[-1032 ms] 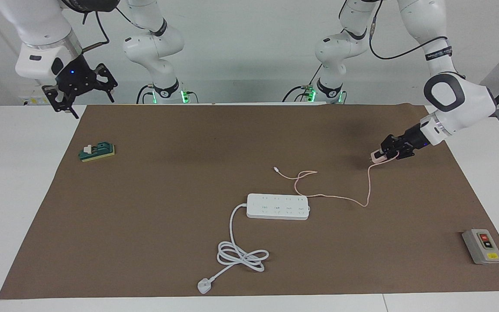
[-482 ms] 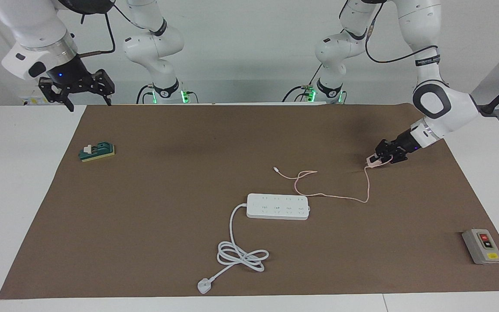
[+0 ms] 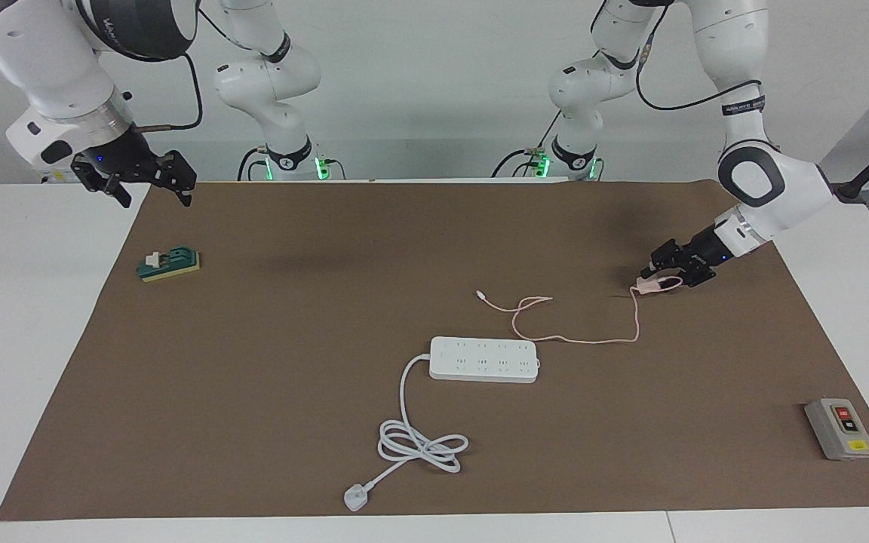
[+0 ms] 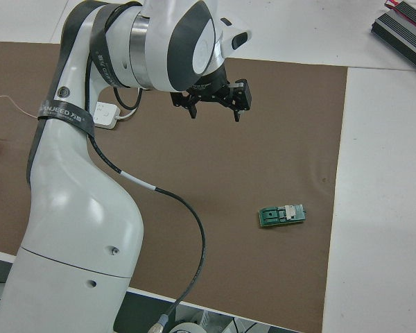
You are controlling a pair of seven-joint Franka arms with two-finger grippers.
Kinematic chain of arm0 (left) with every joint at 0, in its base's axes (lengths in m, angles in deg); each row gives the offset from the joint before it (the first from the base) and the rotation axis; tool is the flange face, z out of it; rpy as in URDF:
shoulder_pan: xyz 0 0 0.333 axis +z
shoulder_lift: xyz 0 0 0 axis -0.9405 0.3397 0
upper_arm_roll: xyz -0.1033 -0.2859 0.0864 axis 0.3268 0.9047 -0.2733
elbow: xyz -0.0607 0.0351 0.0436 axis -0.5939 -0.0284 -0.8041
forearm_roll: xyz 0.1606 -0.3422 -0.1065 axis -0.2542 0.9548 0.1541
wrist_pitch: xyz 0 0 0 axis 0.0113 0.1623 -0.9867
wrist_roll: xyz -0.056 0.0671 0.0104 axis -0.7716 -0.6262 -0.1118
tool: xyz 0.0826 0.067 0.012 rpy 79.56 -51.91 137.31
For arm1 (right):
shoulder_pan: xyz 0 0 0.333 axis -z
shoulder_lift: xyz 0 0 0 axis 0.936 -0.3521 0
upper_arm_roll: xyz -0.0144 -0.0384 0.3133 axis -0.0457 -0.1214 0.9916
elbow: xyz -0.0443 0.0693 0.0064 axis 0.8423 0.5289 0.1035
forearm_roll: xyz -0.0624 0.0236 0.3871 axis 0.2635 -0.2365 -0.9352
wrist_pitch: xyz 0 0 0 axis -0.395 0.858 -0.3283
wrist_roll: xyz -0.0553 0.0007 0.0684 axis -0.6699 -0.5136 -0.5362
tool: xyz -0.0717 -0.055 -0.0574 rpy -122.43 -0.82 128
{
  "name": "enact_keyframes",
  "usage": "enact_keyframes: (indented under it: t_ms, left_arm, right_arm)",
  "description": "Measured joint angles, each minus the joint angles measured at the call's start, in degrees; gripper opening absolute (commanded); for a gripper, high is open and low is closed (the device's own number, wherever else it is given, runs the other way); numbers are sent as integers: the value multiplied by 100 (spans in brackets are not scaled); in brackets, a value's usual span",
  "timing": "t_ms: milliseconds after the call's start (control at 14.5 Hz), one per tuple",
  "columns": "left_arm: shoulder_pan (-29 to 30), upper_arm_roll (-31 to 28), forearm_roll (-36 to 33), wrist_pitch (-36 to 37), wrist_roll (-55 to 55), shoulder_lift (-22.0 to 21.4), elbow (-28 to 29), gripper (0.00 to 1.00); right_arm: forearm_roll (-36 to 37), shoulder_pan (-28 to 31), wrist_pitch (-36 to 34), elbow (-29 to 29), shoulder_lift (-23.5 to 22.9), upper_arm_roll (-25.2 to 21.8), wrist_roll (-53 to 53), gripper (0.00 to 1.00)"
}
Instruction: Unplug charger and place it aside
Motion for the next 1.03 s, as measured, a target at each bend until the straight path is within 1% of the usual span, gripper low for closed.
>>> enact_keyframes:
  t_ms: [69,138,275,413,551,688,757,895,1032]
  left_arm:
    - [25,-1,10,43,0,-26,-31,100]
    - [51,-4,22,116,7,-59,-97,100]
    - [96,-27,-3,415,142,-141,-356,100]
    - [99,-48,-444,754,634,-272,-776,100]
    - [97,-30,-993,1298,1550,-390,-1391,100]
    - [26,27,-1606,1945,2873,-437,-2211,100]
    - [-106,49,-1923,2149,3483,-449,-2570,100]
    - [-394,79,-2515,2388,4564,-488,-3106,100]
    - [-561,100,-3237,2489,5237,-593,-3423,100]
  right_arm:
    - [-5,69,87,-51,40,60,8,100]
    - [-6,197,149,-80,69,223,8,100]
    - [-7,531,222,-89,99,666,20,100]
    - [-6,632,224,-89,107,797,48,100]
    - [-16,698,224,-89,111,797,49,100]
    - [-61,786,226,-72,116,796,49,100]
    - [-77,805,226,-57,116,796,49,100]
    - [-92,811,189,-4,117,797,49,100]
    - [-99,819,145,35,117,792,37,100]
